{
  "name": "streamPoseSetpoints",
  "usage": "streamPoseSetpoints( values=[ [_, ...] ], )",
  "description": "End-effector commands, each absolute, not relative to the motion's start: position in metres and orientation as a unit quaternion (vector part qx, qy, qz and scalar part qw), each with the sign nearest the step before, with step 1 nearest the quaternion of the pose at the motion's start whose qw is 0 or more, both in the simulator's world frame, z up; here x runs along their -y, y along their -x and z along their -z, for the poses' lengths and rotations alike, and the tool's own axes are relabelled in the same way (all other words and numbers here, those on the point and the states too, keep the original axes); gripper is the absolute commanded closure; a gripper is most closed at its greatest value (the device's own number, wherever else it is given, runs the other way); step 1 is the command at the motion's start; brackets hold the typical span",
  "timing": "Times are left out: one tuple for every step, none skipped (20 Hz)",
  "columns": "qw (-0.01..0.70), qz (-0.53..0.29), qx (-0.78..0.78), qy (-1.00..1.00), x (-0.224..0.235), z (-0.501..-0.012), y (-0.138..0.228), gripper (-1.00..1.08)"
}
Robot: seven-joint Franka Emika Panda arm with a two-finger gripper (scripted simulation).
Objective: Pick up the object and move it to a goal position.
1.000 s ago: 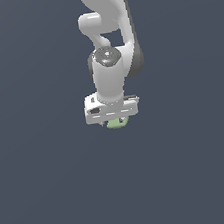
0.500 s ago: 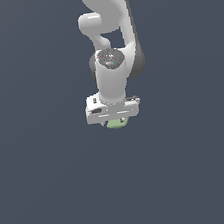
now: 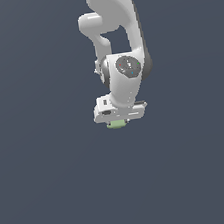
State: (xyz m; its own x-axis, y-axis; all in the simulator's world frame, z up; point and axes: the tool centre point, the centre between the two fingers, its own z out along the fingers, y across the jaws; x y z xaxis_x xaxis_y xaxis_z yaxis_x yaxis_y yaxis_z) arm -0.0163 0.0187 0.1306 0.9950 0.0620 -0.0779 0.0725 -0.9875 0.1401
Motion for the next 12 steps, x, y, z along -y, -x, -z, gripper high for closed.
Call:
streamPoseSetpoints(
  values=[
    [0.089,0.049,-0.025,-0.995,-0.026,-0.123,0.022,-0.60],
    [0.097,0.054,-0.021,-0.994,-0.028,-0.120,0.024,-0.60],
    [0.105,0.058,-0.017,-0.993,-0.031,-0.117,0.026,-0.60],
    [0.114,0.062,-0.013,-0.991,-0.034,-0.114,0.028,-0.60],
    [0.123,0.066,-0.009,-0.990,-0.036,-0.111,0.030,-0.60],
    [0.131,0.070,-0.005,-0.989,-0.038,-0.108,0.033,-0.60],
    [0.141,0.073,-0.001,-0.987,-0.041,-0.105,0.035,-0.60],
    [0.150,0.076,0.003,-0.986,-0.043,-0.103,0.037,-0.60],
    [0.160,0.079,0.007,-0.984,-0.045,-0.100,0.039,-0.60],
    [0.169,0.081,0.011,-0.982,-0.047,-0.098,0.041,-0.60],
    [0.179,0.083,0.016,-0.980,-0.049,-0.095,0.043,-0.60],
    [0.189,0.085,0.020,-0.978,-0.051,-0.093,0.045,-0.60]
  ],
)
